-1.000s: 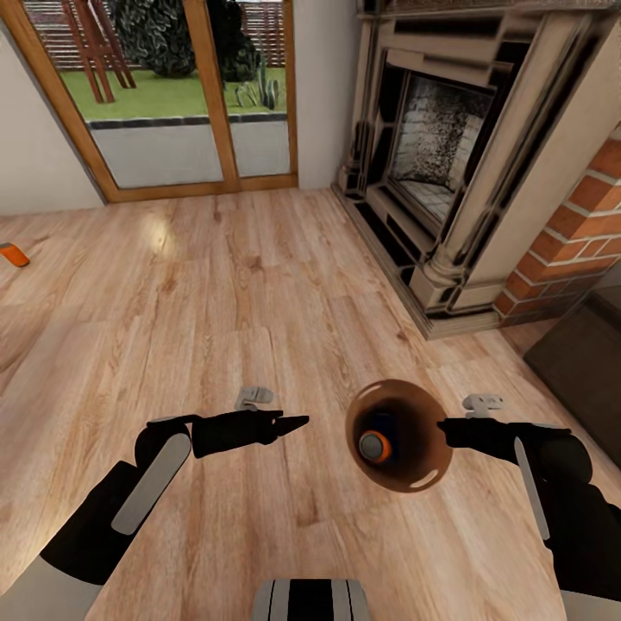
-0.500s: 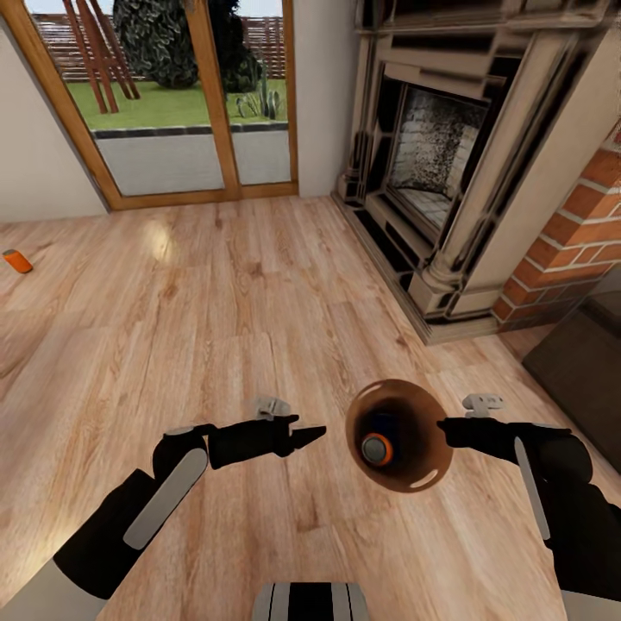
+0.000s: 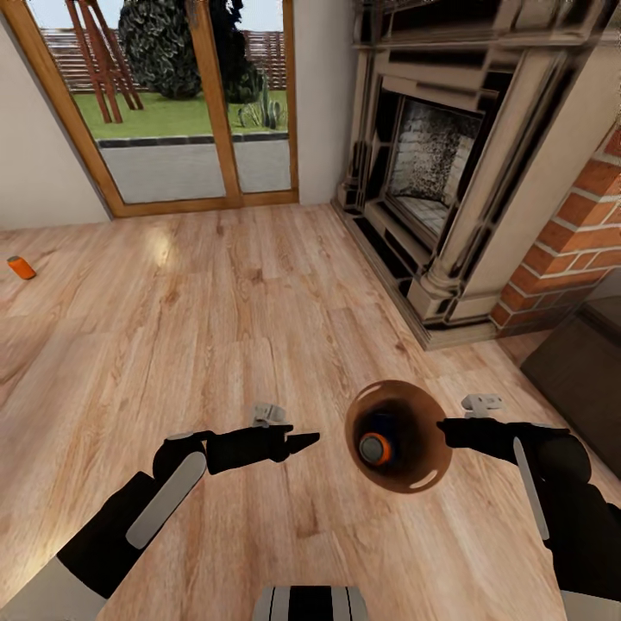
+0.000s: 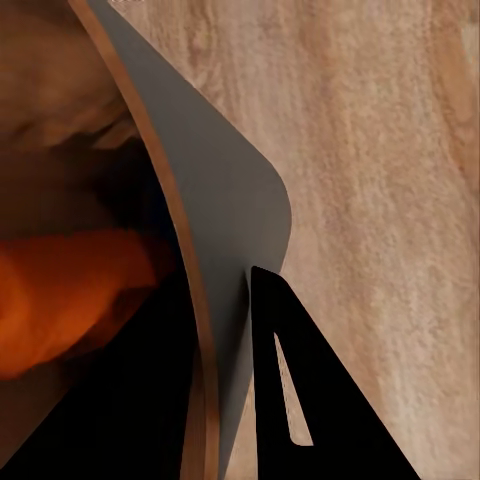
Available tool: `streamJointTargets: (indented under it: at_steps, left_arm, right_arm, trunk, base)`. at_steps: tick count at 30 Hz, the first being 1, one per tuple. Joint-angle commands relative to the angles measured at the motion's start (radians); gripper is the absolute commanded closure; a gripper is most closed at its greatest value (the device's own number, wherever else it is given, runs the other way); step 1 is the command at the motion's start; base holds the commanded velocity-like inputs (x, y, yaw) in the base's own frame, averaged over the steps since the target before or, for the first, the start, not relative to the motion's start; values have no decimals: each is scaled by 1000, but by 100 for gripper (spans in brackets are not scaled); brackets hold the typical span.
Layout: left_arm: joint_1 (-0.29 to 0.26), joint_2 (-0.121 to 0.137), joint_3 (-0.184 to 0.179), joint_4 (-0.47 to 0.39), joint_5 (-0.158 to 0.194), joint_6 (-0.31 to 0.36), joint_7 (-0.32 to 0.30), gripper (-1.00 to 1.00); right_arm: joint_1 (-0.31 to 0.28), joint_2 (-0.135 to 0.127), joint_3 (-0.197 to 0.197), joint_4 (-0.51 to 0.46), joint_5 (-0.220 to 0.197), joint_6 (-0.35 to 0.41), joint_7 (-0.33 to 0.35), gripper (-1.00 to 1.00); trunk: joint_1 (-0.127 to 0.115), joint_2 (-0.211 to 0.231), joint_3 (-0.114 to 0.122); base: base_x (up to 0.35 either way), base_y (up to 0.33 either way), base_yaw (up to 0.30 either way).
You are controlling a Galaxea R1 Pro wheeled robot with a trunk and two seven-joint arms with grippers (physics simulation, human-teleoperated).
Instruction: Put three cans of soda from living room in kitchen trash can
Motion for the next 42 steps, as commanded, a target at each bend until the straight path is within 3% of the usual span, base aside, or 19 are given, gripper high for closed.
streamJointTargets:
  at_steps: [1,9,12,14,16,17,20,24,31,42]
  left_arm:
    - [0,2,0,1,1,0,0,-100]
    - [0,13,0,4,5,0,-1,-100]
    - [0,34,0,4,32,-3,-2,-100]
    - [0,67,0,2,65,-6,-10,-100]
    - [0,117,0,2,85,-9,-53,-100]
    - [0,150,-1,3,90,-30,-89,-100]
    - [0,200,-1,2,93,-115,-123,-100]
    - [0,220,-1,3,88,-168,-133,-100]
    - [0,252,-1,1,92,-191,-140,-100]
    - [0,259,-2,-4,97,-191,-142,-100]
  right_arm:
    - [0,0,2,0,-28,6,6,100]
    - [0,-1,-3,1,-28,6,6,100]
    - [0,-2,-4,0,-28,6,6,100]
    - [0,-5,-5,1,-28,6,6,100]
    - [0,-9,-4,0,-28,6,6,100]
    - [0,-10,-2,1,-28,6,6,100]
    - [0,-11,0,0,-28,6,6,100]
    - [0,-11,-1,1,-28,6,6,100]
    - [0,-11,4,1,-28,6,6,100]
    - [0,-12,-5,0,-28,6,6,100]
  trunk:
    - [0,0,2]
    - [0,0,15]
    - [0,0,19]
    - [0,0,23]
    - [0,0,26]
    - [0,0,27]
    - [0,0,32]
    - [0,0,39]
    - [0,0,50]
    - [0,0,67]
  base:
    - [0,0,0]
    - [0,0,0]
    - [0,0,0]
    - [0,0,0]
    - [0,0,0]
    - [0,0,0]
    - [0,0,0]
    - [0,0,0]
    - [0,0,0]
    - [0,0,0]
